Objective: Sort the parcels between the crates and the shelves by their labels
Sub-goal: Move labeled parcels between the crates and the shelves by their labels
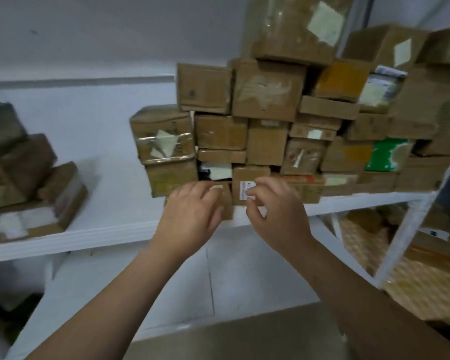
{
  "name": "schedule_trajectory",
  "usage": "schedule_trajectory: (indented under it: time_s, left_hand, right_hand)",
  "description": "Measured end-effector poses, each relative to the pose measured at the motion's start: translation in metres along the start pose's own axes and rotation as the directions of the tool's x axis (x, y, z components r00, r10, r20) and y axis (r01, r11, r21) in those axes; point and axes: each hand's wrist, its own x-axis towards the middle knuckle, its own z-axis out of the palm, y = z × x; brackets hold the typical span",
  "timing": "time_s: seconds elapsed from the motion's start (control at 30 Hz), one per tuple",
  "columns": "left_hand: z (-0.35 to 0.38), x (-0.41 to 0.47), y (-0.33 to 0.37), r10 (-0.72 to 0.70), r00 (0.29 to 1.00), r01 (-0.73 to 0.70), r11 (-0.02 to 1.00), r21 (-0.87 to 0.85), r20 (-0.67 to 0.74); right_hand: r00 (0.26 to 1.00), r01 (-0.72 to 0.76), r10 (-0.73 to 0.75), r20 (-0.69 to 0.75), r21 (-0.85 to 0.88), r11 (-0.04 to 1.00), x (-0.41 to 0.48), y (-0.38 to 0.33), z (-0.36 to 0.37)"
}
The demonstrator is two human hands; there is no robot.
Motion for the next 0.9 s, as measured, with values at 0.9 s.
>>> schedule_trajectory:
  time_s: [0.9]
  left_hand:
    - [-0.044, 0.117, -0.136, -0.144, 0.972, 0.146, 0.989, -0.004, -0.184]
  right_hand:
    - [0.937, 0.344, -0.296, 0.185, -0.63, 0.696, 0.209, -0.031, 0.037]
